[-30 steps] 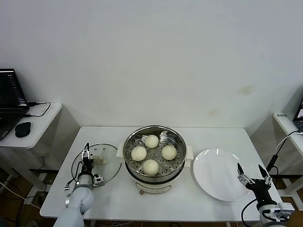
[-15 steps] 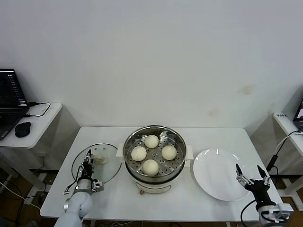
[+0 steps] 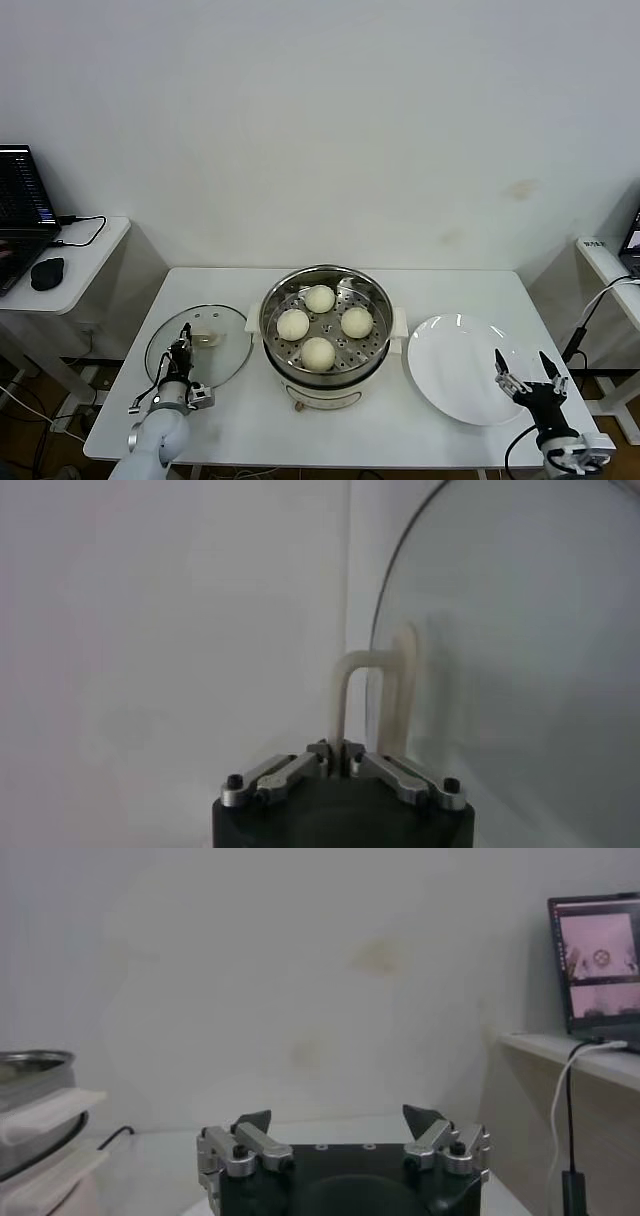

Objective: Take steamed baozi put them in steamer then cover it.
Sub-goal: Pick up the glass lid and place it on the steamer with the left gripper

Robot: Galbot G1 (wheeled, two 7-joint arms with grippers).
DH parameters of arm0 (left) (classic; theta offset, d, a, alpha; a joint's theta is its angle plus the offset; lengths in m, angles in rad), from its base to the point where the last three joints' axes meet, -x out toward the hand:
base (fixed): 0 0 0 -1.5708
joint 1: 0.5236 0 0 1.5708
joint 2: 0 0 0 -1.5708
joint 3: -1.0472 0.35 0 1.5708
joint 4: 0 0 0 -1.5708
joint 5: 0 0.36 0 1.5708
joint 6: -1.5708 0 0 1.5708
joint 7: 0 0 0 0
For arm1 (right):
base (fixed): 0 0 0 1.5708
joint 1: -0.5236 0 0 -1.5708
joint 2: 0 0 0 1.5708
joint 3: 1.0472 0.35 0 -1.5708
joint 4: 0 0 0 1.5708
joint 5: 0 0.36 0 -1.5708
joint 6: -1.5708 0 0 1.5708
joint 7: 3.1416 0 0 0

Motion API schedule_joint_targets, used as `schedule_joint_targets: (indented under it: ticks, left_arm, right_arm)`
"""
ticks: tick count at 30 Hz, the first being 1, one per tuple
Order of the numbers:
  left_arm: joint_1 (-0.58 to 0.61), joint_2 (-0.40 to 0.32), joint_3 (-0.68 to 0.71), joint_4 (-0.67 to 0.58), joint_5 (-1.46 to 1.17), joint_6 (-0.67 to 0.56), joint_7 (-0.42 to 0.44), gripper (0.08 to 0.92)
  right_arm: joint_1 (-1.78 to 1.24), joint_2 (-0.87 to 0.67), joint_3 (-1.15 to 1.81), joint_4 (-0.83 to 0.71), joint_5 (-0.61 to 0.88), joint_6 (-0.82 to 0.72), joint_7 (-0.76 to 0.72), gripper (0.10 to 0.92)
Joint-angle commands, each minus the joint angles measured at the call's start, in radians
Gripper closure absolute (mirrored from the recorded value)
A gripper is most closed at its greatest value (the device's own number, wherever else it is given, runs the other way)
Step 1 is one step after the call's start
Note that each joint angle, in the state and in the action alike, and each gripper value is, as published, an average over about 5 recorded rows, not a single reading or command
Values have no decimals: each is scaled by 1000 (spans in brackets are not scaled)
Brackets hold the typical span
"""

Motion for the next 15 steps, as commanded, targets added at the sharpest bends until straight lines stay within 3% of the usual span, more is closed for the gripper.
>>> schedule_joint_targets:
  ticks: [1, 8, 15]
  left_arm:
    - [112, 8, -37, -251, 0, 48, 89, 867]
    - [236, -25, -82, -543, 59, 147, 211, 867]
    - [328, -35, -110, -681, 157, 220, 288, 867]
  right_arm:
    - [6, -1, -3, 5, 2, -1, 1, 202]
    - [15, 0, -11, 17, 8, 1, 0, 203]
    - [34, -10, -27, 8, 25, 6, 0, 203]
